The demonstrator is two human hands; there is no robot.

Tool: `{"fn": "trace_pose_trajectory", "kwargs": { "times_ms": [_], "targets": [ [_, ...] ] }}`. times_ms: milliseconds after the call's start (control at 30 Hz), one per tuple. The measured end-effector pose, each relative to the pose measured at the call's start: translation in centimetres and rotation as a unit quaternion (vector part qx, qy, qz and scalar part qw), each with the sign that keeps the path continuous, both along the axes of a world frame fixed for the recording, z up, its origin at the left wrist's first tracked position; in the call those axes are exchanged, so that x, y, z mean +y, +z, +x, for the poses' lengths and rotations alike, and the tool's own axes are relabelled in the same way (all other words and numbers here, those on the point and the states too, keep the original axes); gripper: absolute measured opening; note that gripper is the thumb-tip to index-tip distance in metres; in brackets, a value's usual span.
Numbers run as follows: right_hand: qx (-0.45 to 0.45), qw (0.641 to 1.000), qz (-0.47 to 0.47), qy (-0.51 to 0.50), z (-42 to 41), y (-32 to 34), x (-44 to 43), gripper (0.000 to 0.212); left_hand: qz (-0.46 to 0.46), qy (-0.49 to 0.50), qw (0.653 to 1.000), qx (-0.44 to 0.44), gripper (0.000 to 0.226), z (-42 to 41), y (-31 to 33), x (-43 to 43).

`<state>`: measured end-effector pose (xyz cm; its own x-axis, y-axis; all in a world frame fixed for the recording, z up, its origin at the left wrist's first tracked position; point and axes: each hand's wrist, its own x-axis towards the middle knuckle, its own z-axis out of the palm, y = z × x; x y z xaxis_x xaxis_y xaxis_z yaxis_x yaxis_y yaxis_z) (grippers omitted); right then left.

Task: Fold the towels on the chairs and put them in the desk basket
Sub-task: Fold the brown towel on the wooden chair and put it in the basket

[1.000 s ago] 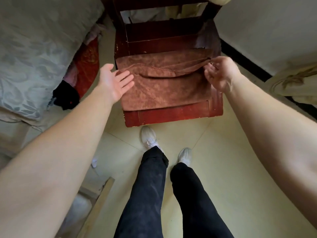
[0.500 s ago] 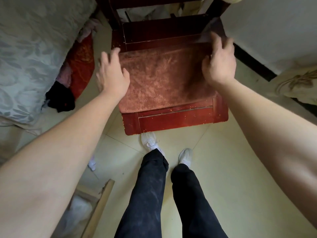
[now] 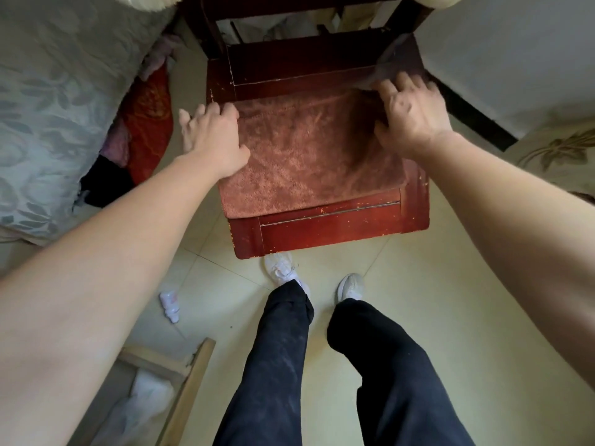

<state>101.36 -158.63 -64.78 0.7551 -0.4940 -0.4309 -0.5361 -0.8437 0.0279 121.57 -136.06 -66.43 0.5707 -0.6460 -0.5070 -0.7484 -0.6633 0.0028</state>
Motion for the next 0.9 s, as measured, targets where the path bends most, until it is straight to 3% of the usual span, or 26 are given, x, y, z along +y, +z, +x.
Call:
{"fn": "trace_pose_trajectory", "kwargs": {
  "times_ms": [133, 300, 433, 533, 767, 900],
  "targets": [
    [-0.031, 0.998, -0.022, 0.048, -0.2, 0.1, -0.3, 0.057, -0.018, 0.004, 1.0, 0.02, 0.031, 0.0, 0.2, -0.4],
    [-0.044, 0.99, 0.025, 0.129, -0.3, -0.4, -0.5, 0.023, -0.074, -0.023, 0.996, 0.037, 0.015, -0.9, 0.4, 0.6],
    [-0.016, 0.99, 0.123, 0.069, -0.5, 0.4, -0.6, 0.042, -0.053, -0.022, 0.998, 0.029, 0.024, -2.1, 0.4, 1.1],
    [0.028, 0.99, 0.134, 0.034, -0.5, 0.7, -1.0, 0.062, -0.04, 0.04, 0.998, 0.027, 0.042, -2.2, 0.6, 0.4],
    [0.091, 0.992, 0.07, 0.048, 0.9, 0.9, -2.2, 0.059, -0.01, 0.065, 0.996, 0.065, 0.031, -2.1, 0.9, 0.1],
    [0.075, 0.994, 0.056, 0.059, 1.2, 1.0, -3.1, 0.046, -0.021, 0.092, 0.993, 0.072, 0.023, -1.9, 1.3, 0.4]
  ]
}}
